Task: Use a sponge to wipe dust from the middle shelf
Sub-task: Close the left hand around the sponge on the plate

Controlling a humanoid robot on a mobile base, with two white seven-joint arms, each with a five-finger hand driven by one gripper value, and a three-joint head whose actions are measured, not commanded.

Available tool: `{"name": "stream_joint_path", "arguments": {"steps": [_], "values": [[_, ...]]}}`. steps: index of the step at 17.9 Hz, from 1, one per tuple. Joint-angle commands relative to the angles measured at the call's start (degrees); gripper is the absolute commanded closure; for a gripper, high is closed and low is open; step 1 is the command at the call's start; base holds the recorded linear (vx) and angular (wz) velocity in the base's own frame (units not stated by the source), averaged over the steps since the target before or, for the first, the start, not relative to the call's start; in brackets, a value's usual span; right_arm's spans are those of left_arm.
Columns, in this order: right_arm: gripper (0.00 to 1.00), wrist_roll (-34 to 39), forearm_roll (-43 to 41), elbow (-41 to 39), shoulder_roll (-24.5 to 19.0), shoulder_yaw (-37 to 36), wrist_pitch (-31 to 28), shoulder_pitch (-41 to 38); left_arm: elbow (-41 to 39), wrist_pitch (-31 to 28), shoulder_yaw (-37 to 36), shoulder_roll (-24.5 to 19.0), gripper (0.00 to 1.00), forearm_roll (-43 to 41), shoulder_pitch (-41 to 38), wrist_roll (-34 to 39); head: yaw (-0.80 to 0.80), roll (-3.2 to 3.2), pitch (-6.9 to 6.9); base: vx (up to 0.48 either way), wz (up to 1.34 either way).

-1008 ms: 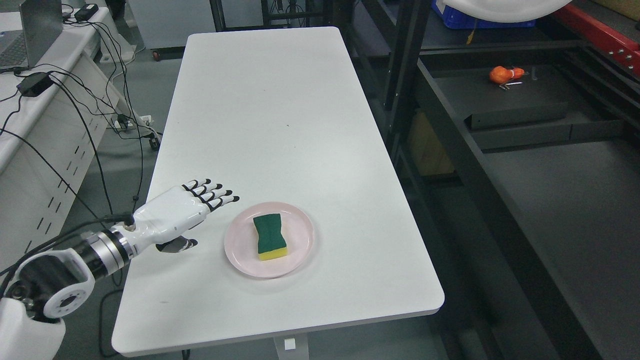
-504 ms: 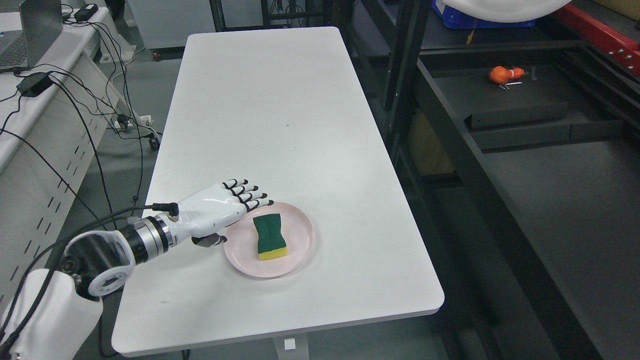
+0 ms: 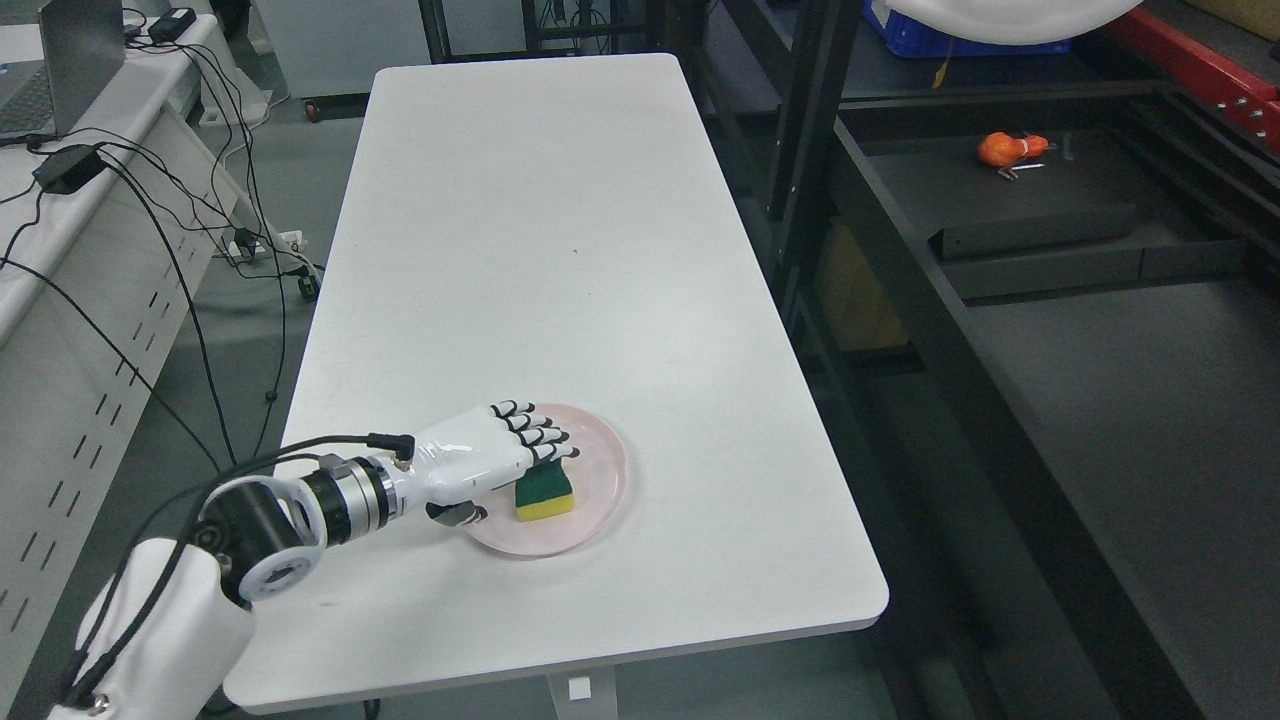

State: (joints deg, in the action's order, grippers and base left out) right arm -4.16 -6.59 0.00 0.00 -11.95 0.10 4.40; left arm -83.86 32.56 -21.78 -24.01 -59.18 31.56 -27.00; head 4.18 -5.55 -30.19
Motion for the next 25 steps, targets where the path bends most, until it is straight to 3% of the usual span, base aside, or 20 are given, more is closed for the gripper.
{"name": "stream_joint_path", "arguments": {"steps": [1,8,18,25], "values": [[0.00,0.03,0.00,-1.00,1.00,0.00,-4.14,0.00,4.05,-0.12,-3.54,2.56,0.11,-1.91,1.22,0.10,0.00,0.00,0.00,0.000,0.00],[0.00,0.03,0.00,-1.00,1.00,0.00,-4.14,0.00,5.37,-0.56,-2.83,4.75,0.12,-1.91,4.03,0.02,0.00,0.00,0.00,0.000,0.00],[0.00,0.03,0.00,-1.00,1.00,0.00,-4.14,0.00,4.58,-0.12,-2.22,4.58,0.12,-4.80,7.02,-1.39,0.00,0.00,0.00,0.000,0.00],[0.00,0.03,0.00,-1.00,1.00,0.00,-4.14,0.00,11.69,-0.48,-2.83,6.69,0.15,-9.20,10.01,-1.39,0.00,0.00,0.00,0.000,0.00]]}}
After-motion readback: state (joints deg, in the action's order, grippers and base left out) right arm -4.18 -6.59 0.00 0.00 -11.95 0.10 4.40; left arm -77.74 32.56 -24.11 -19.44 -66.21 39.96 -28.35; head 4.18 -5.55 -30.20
